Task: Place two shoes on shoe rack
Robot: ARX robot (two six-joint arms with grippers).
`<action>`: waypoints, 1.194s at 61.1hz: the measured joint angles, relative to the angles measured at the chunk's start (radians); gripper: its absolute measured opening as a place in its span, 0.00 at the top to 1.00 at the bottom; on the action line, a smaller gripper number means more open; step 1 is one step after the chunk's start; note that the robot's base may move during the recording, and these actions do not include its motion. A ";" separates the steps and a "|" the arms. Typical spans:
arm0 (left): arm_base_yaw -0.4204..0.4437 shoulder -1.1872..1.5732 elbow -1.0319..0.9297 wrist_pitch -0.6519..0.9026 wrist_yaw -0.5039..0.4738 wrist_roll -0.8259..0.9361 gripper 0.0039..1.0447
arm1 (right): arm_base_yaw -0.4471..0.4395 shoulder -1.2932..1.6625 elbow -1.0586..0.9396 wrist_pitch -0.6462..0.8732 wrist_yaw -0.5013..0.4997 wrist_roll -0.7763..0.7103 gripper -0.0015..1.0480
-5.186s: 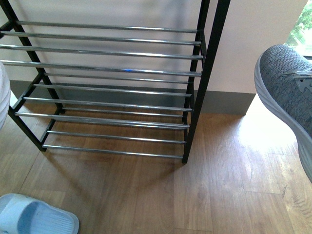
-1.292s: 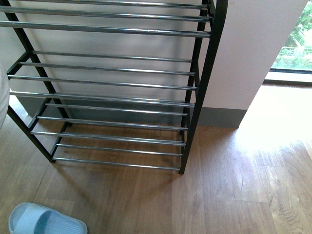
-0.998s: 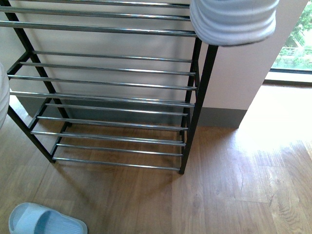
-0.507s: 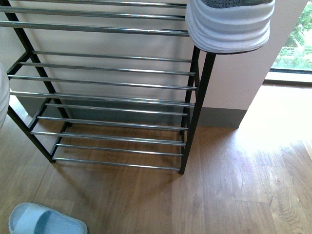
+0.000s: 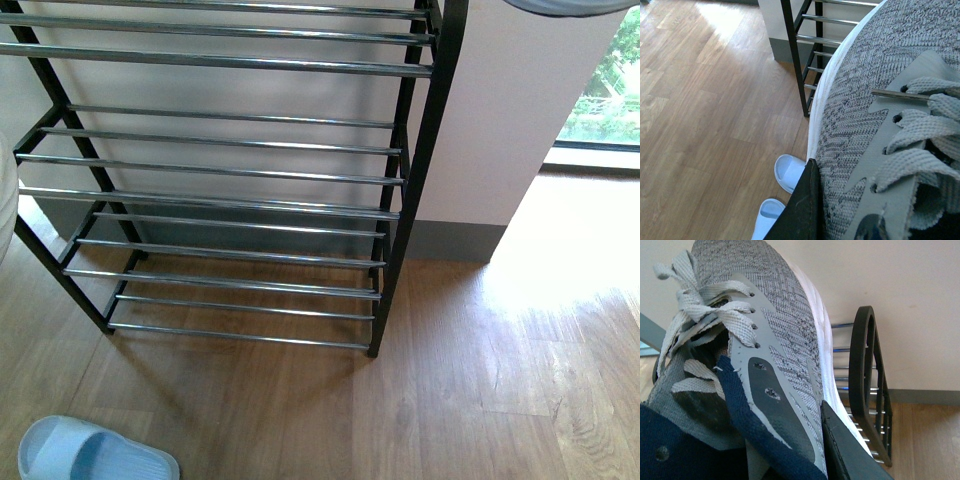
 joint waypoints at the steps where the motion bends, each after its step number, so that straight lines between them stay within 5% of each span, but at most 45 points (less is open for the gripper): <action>1: 0.000 0.000 0.000 0.000 0.000 0.000 0.98 | 0.000 0.000 0.000 0.000 0.000 -0.004 0.99; 27: 0.000 0.000 0.000 0.000 0.000 0.000 0.98 | 0.000 0.000 0.000 0.000 0.001 -0.011 0.99; 34: 0.000 0.000 0.000 0.000 0.000 0.000 0.98 | 0.034 0.023 0.051 -0.122 0.180 0.032 0.99; 41: 0.000 0.000 0.000 0.000 0.000 0.000 0.98 | 0.096 0.128 0.204 -0.242 0.274 0.148 0.99; 73: 0.000 0.000 0.000 0.000 0.000 0.000 0.98 | 0.348 0.616 0.872 -0.577 0.408 0.452 0.99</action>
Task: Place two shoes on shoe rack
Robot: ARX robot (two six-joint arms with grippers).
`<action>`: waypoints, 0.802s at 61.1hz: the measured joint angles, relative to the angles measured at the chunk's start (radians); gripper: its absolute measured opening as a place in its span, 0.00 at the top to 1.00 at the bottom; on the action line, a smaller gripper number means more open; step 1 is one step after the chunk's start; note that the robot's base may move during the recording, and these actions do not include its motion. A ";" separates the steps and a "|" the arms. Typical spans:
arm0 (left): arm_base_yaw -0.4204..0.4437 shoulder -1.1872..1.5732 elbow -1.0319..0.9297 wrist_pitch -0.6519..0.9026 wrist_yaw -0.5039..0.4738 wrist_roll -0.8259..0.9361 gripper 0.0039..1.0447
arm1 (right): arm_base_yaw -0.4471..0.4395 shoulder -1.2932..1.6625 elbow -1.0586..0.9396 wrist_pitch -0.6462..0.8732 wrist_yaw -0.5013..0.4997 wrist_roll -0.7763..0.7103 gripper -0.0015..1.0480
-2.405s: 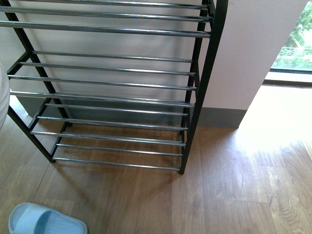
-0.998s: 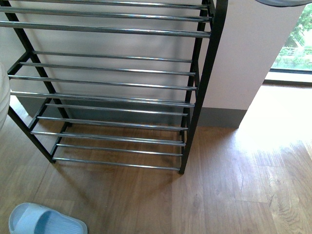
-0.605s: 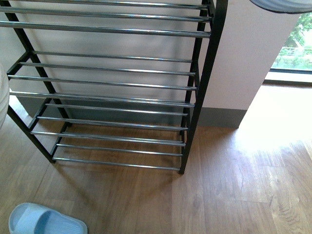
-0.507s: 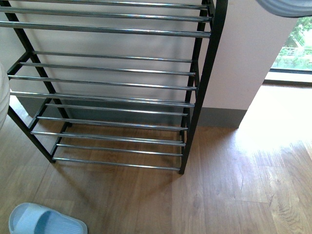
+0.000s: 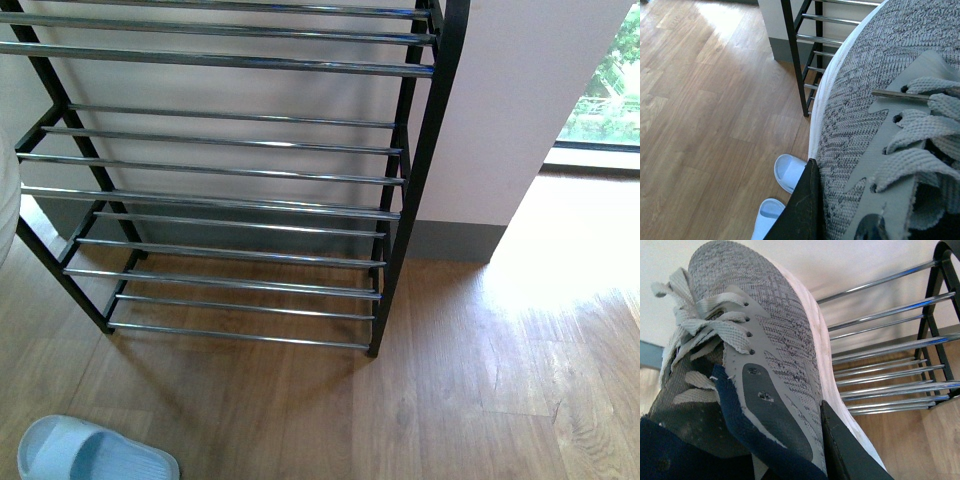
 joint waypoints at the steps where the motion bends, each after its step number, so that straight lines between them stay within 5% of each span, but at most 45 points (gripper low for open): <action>1: 0.000 0.000 0.000 0.000 0.000 0.000 0.98 | 0.002 0.010 0.009 -0.007 0.014 0.009 0.99; 23: 0.000 0.000 0.000 0.000 0.000 0.000 0.98 | -0.012 0.103 0.079 -0.100 0.162 0.082 0.99; 49: 0.000 0.000 0.000 0.000 0.000 0.000 0.98 | -0.098 0.139 -0.016 -0.121 0.164 0.159 0.99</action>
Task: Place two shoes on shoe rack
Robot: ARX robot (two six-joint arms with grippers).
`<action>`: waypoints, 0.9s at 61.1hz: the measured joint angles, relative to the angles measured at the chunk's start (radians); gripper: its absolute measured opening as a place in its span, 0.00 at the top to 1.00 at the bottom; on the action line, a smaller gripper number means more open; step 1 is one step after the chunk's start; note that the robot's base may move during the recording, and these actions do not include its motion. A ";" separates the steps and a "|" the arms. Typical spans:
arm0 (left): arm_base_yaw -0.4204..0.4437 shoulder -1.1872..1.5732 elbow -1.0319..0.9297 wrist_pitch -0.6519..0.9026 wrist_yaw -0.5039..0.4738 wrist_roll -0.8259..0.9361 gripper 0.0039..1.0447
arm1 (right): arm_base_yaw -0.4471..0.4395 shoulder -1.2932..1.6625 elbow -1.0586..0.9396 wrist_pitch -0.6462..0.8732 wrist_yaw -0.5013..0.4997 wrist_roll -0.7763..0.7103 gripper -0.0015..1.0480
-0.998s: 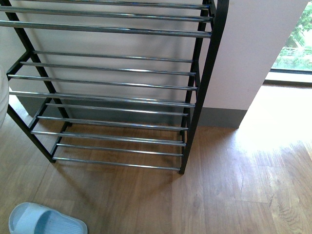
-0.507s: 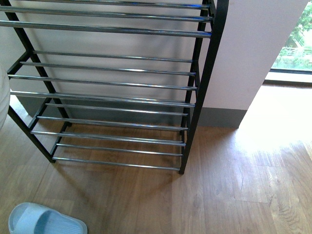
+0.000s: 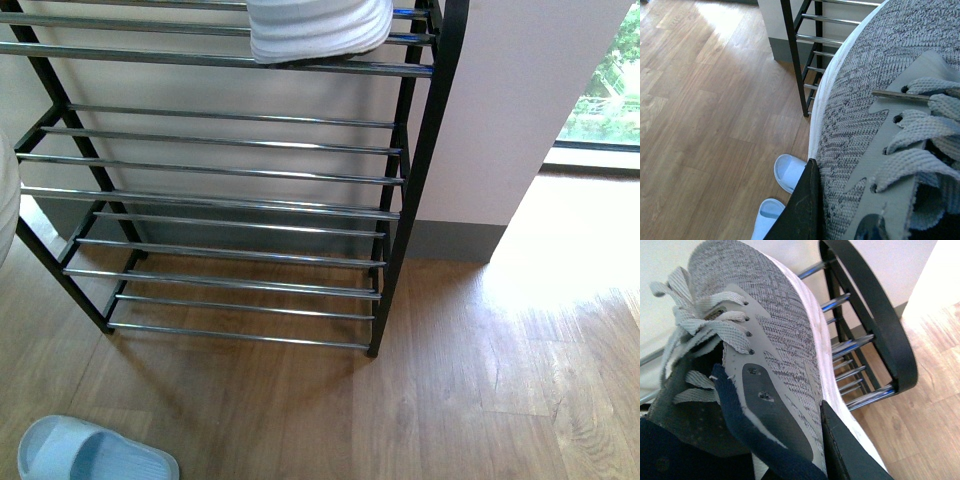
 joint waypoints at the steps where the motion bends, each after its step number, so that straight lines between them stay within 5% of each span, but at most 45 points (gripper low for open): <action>1: 0.000 0.000 0.000 0.000 0.000 0.000 0.98 | -0.003 0.004 -0.002 0.000 -0.003 0.004 0.99; 37: 0.000 0.000 0.000 0.000 0.000 0.000 0.98 | -0.064 0.113 0.050 0.121 -0.024 -0.080 0.98; 55: 0.000 0.000 0.000 0.000 0.000 0.000 0.98 | -0.080 0.044 -0.055 0.250 -0.043 -0.172 0.54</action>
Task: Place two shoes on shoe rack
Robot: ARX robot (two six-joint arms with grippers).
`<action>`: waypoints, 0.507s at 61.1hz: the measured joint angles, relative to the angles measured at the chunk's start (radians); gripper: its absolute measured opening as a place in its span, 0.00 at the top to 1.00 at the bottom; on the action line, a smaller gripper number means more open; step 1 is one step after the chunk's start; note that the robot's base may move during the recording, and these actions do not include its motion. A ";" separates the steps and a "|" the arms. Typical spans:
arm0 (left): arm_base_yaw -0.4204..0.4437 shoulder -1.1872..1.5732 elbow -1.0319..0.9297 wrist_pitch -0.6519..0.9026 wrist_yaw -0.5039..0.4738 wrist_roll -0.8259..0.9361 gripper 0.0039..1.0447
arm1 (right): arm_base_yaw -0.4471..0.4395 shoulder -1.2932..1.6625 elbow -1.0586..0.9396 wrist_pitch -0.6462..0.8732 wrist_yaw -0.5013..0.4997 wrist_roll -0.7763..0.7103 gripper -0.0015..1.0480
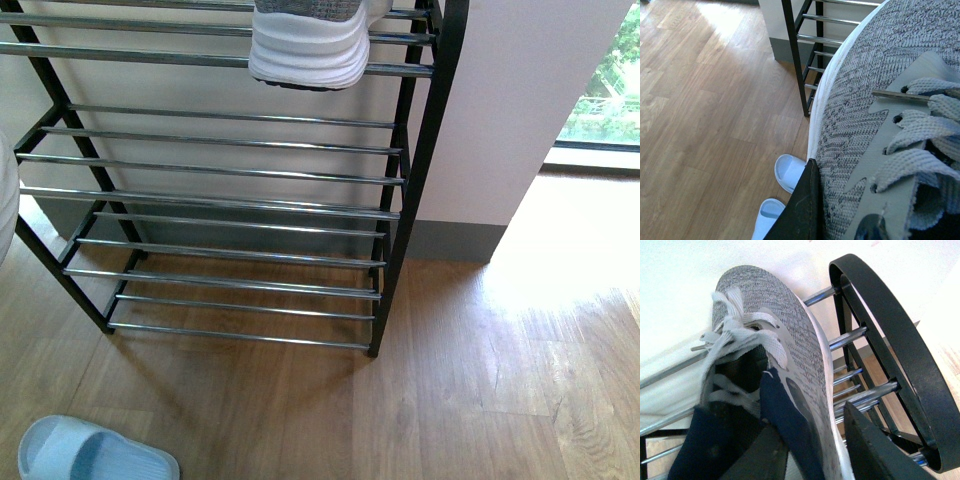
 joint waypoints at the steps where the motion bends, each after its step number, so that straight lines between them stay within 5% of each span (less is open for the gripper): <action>1: 0.000 0.000 0.000 0.000 0.000 0.000 0.98 | 0.000 -0.011 -0.011 0.011 -0.006 -0.008 0.51; 20: 0.000 0.000 0.000 0.000 0.000 0.000 0.98 | -0.003 -0.165 -0.087 0.103 -0.093 -0.085 0.08; 31: 0.000 0.000 0.000 0.000 0.000 0.000 0.98 | -0.005 -0.273 -0.152 0.190 -0.188 -0.160 0.09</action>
